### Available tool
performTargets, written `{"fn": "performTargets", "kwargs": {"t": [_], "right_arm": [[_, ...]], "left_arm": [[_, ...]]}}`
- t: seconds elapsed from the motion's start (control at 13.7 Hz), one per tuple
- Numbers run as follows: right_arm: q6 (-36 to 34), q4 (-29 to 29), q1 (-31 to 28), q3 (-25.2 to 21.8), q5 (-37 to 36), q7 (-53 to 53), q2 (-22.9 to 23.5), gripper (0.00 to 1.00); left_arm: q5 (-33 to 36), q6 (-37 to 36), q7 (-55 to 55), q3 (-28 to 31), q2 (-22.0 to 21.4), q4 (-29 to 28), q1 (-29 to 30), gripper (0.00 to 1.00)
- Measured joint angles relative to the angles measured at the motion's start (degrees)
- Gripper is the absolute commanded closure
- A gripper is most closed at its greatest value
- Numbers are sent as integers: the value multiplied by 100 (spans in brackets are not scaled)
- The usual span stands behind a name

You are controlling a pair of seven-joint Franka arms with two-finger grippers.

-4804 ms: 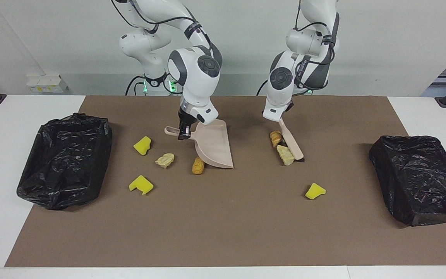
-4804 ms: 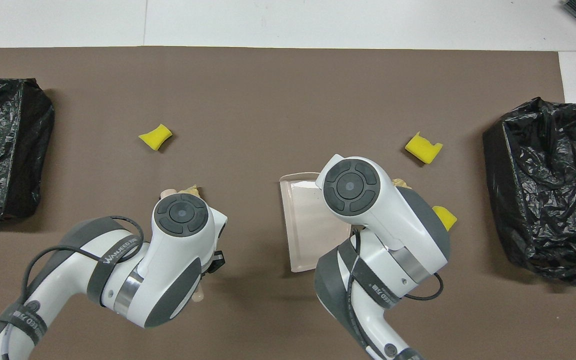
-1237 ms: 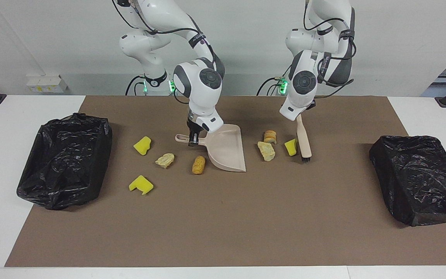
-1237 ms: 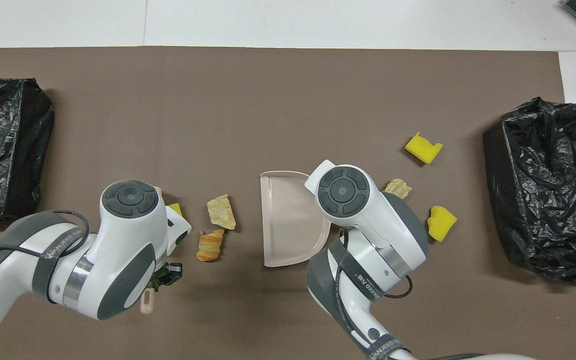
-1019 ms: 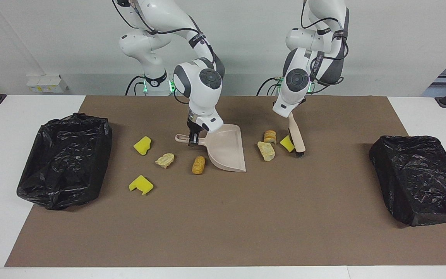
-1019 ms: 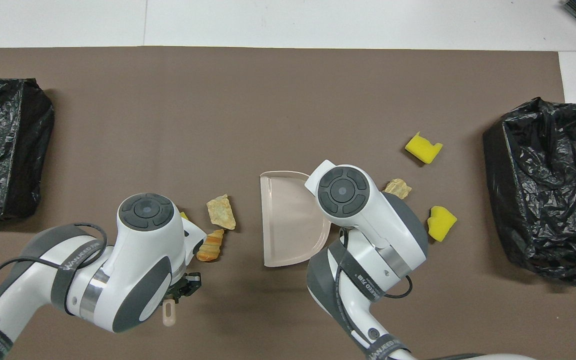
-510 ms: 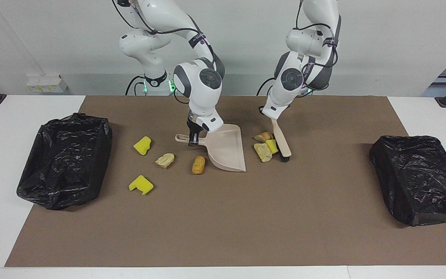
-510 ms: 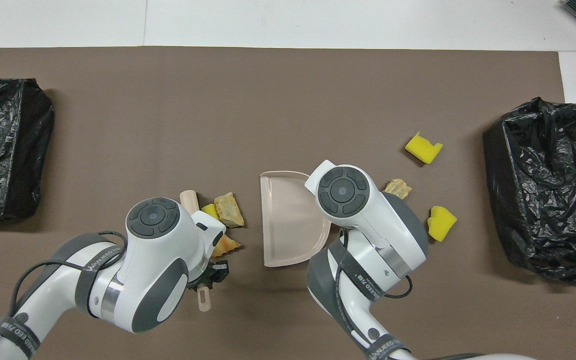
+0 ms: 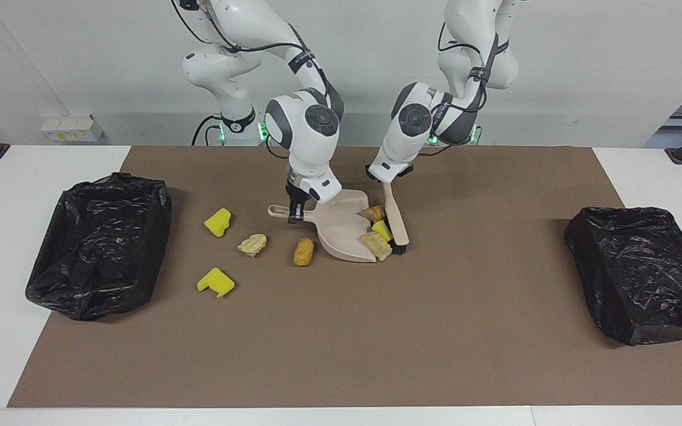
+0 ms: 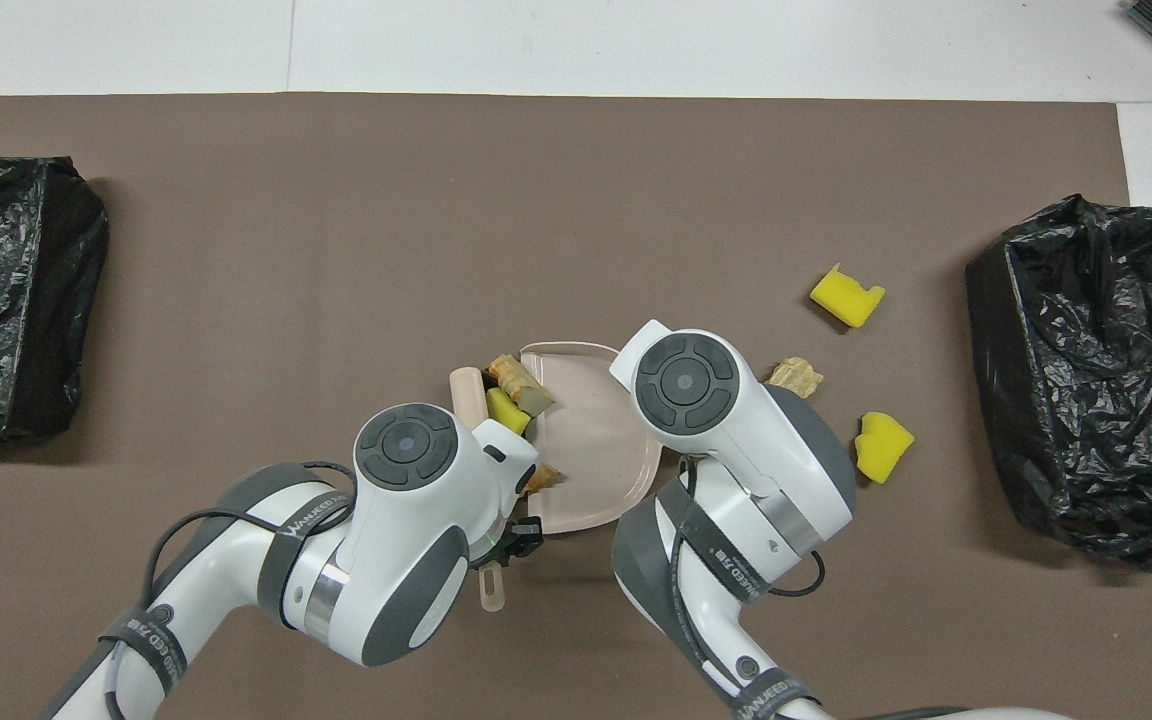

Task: Sweep and dump trash in bin
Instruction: 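Sweep the bread and sponge into the dustpan with the left gripper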

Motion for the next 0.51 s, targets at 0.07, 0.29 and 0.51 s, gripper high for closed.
{"fn": "performTargets", "kwargs": {"t": [0.07,0.29,0.51], "right_arm": [[0,0,0,0,0,0,0,100],[0,-14,-21,0,0,0,0,100],[26,-43,-62,0,0,-39,0,100]], "left_arm": [[-95,0,15,-13,38,91,-128,100],[-344,35,29,-35,78,366,-527,100],[-378,-131,17,-42,110,680,-712,100]]}}
